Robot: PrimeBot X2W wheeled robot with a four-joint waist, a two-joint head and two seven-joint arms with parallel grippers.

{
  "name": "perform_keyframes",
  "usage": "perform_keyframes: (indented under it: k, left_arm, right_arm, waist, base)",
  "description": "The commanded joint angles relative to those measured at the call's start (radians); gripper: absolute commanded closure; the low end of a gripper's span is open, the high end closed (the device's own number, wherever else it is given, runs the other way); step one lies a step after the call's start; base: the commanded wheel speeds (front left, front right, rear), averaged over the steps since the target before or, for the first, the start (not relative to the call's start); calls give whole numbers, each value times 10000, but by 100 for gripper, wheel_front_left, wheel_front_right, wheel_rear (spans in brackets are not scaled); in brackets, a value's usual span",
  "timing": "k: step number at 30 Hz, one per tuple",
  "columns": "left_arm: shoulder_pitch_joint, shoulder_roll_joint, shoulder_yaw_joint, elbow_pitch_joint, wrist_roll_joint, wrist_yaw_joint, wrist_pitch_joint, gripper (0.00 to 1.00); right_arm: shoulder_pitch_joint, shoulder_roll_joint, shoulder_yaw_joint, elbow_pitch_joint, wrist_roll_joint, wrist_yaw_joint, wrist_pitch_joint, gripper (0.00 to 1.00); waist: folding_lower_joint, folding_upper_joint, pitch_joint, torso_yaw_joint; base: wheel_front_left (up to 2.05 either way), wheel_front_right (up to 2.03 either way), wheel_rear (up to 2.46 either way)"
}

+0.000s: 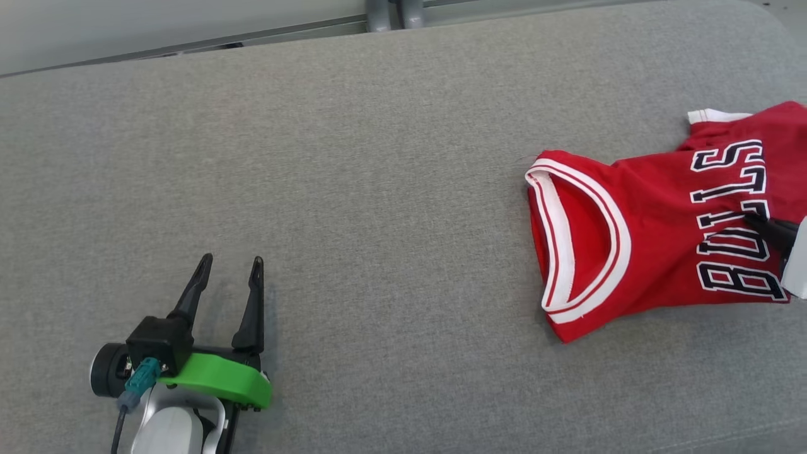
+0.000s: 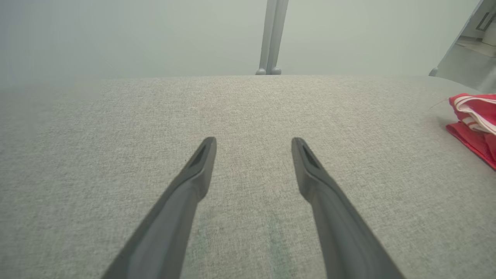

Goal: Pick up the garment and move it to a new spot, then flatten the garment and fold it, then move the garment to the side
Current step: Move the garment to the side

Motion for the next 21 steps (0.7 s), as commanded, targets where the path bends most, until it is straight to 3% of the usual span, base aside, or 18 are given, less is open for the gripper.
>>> perform_keyframes:
  k: [1, 11, 21]
  left_arm:
    - [-172, 115, 3, -37, 94, -38, -24, 0]
    - [-693, 254, -247, 4, 62, -58, -11, 0]
    - [-784, 358, -203, 130, -93, 54, 57, 0]
  right_arm:
    - [-187, -12, 58, 57, -73, 4, -230, 100]
    - [-1573, -658, 574, 885, -865, 2, -1429, 100]
    - [-2381, -1489, -637, 1735, -1868, 2, -1044, 100]
  waist:
    - [0, 120, 463, -529]
    - [0, 120, 1169, -417]
    - [0, 120, 1478, -81]
  base:
    - [0, 0, 0]
    - [0, 0, 0]
    - [0, 0, 0]
